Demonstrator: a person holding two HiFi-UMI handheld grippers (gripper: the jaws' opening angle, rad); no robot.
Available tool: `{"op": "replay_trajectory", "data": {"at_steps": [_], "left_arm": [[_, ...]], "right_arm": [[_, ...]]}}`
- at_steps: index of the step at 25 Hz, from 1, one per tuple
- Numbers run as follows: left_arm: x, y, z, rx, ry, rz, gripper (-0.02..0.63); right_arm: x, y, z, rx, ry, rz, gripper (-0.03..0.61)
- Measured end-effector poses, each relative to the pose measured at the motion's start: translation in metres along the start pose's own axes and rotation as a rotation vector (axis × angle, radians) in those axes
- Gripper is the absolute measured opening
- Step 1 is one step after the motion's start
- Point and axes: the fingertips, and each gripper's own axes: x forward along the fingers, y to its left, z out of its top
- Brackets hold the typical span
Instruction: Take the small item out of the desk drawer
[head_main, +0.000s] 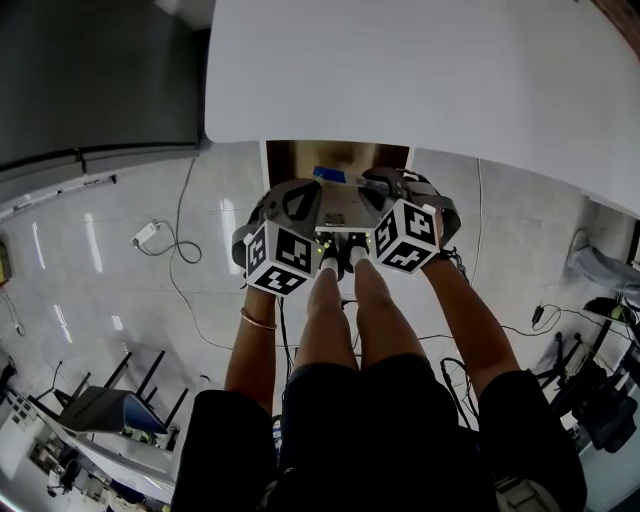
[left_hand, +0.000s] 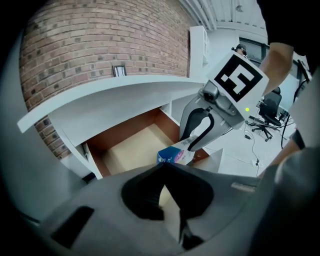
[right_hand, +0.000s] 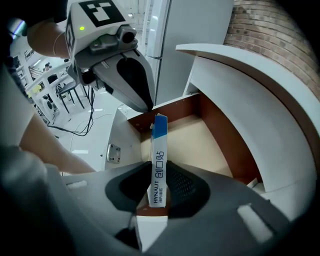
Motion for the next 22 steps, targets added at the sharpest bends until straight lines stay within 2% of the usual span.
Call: {"op": "replay_trajectory", "data": {"at_steps": [9,22], "left_arm": [[-0.034,0.001,0.017,-0.055,-0.025,0.04,0.0],[-0.075,0.0,0.049,-0.091,-0.076,0.067,0.0]], "right_arm": [[-0.038,-0.002,0.016,0.031,-0.027,-0.019,0.104],[-0.091,-0.006,0.034,0.071,-0.077,-0.057,0.104]]}}
